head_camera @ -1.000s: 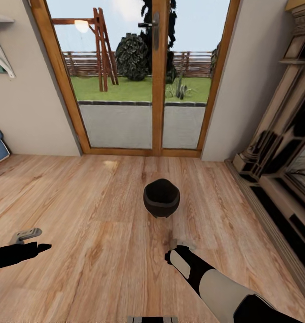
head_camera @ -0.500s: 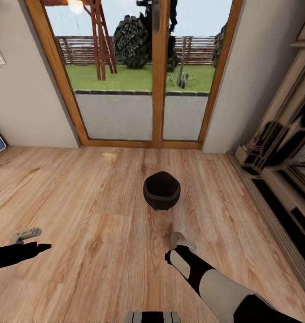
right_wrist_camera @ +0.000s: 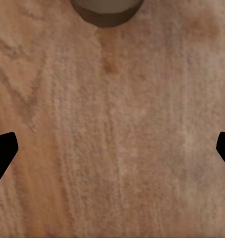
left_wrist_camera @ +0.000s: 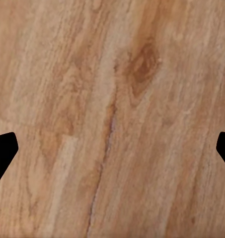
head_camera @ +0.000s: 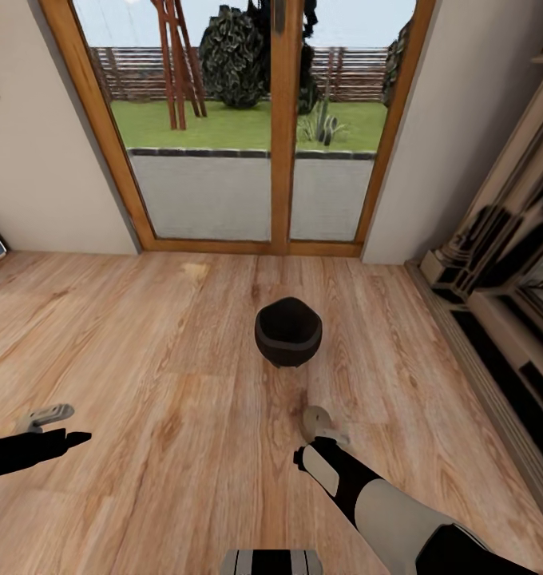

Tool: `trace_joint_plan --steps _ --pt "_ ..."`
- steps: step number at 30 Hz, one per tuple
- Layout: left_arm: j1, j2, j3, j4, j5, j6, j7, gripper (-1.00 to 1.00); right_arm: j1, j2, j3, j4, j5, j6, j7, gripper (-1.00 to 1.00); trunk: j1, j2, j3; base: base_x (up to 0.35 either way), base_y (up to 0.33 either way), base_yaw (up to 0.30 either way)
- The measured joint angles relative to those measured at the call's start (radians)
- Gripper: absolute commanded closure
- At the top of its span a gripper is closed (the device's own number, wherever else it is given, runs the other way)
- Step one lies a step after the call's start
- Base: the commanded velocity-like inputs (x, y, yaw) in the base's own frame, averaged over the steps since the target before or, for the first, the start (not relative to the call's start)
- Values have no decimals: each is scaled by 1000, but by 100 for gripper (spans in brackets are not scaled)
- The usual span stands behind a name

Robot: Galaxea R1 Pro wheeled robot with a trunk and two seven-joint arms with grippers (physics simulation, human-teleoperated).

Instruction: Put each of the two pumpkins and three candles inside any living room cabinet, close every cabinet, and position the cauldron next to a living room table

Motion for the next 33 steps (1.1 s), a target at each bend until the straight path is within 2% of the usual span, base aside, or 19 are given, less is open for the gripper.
trace_joint_plan --steps 18,24,33 --pt "1 2 0 -1 -6 -2 2 -100 0 0 0 0 0 0 0 -100 0 0 0 161 14 0" --pt "1 2 0 -1 -6 -3 3 -100 0 0 0 0 0 0 0 -100 0 0 0 267 -2 0" --pt "1 1 -1 -1 -6 -6 4 -100 0 0 0 0 0 0 0 -100 0 0 0 175 -105 0"
